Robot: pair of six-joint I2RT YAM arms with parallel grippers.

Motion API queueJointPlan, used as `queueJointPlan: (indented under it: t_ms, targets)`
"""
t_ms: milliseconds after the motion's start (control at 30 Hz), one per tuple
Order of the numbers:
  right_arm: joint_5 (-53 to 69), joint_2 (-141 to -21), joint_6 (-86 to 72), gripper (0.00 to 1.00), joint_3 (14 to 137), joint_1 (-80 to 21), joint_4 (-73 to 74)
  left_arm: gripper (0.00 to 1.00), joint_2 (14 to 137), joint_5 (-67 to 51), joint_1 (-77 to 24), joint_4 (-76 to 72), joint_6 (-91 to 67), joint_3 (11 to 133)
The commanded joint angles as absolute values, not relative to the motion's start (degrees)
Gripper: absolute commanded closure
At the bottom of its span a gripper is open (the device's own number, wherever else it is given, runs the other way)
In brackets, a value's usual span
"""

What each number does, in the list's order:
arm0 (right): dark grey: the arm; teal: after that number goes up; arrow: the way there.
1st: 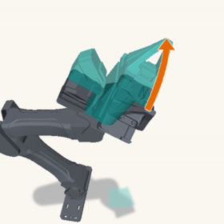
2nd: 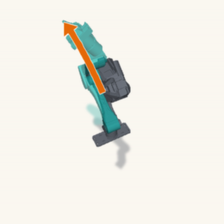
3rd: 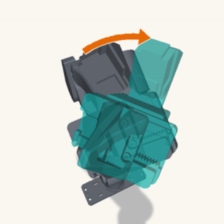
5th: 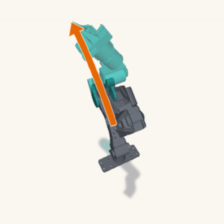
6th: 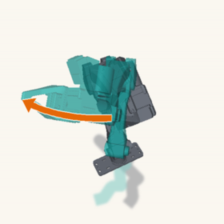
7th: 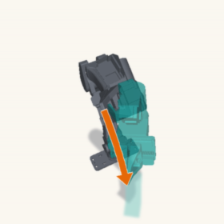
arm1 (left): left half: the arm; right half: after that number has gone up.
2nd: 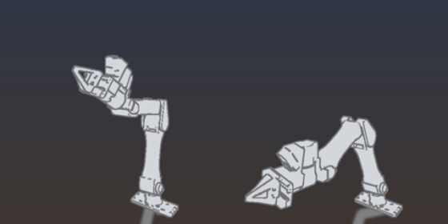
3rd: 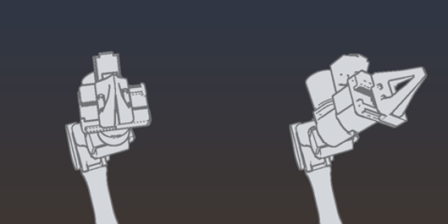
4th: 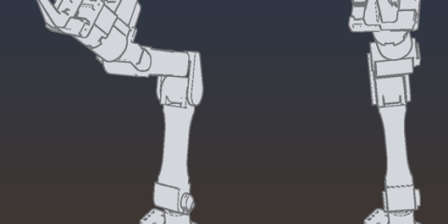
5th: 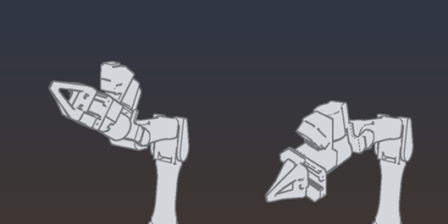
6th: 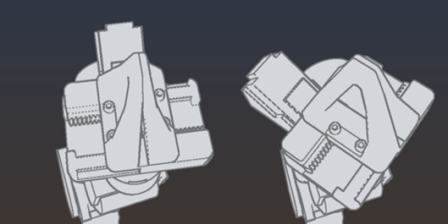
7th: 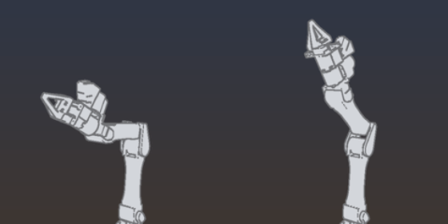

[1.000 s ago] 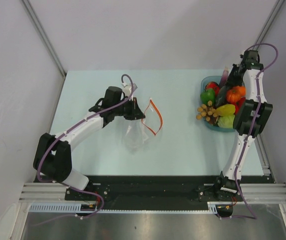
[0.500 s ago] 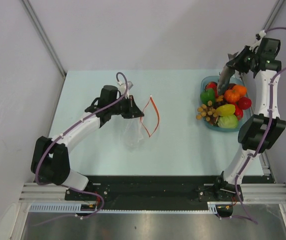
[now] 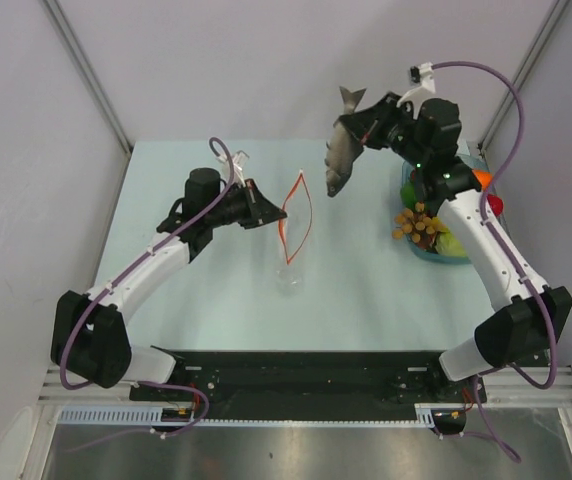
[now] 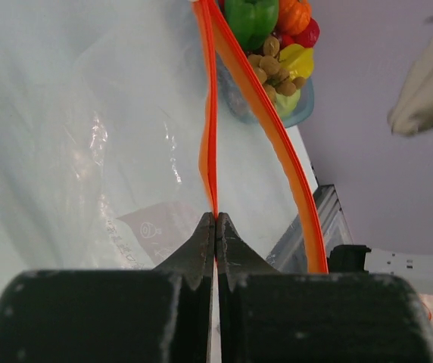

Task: Place the food in the zip-top bag and seal the zipper
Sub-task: Place the fake fish in the zipper food storage bag.

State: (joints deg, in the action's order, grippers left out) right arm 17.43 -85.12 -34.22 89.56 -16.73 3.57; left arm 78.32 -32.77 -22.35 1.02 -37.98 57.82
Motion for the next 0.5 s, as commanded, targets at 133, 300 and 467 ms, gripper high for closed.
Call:
queueJointPlan:
  t_ms: [133, 300, 467]
  targets:
    - [2.39, -84.46, -30.16, 1.00, 86.40, -30.75, -5.62, 1.00, 76.64, -26.90, -22.06, -0.79, -41.57, 60.03]
    - [-7.11, -88.15, -27.07, 1.00, 86.04, -37.16, -7.03, 1.00, 76.20, -22.77, -22.06, 0.96, -44.47, 59.07]
    - [-14.40, -90.35, -21.99, 1.00, 84.03, -41.04, -5.27, 1.00, 74.97, -19.35, -21.97, 0.18, -47.54, 57.93]
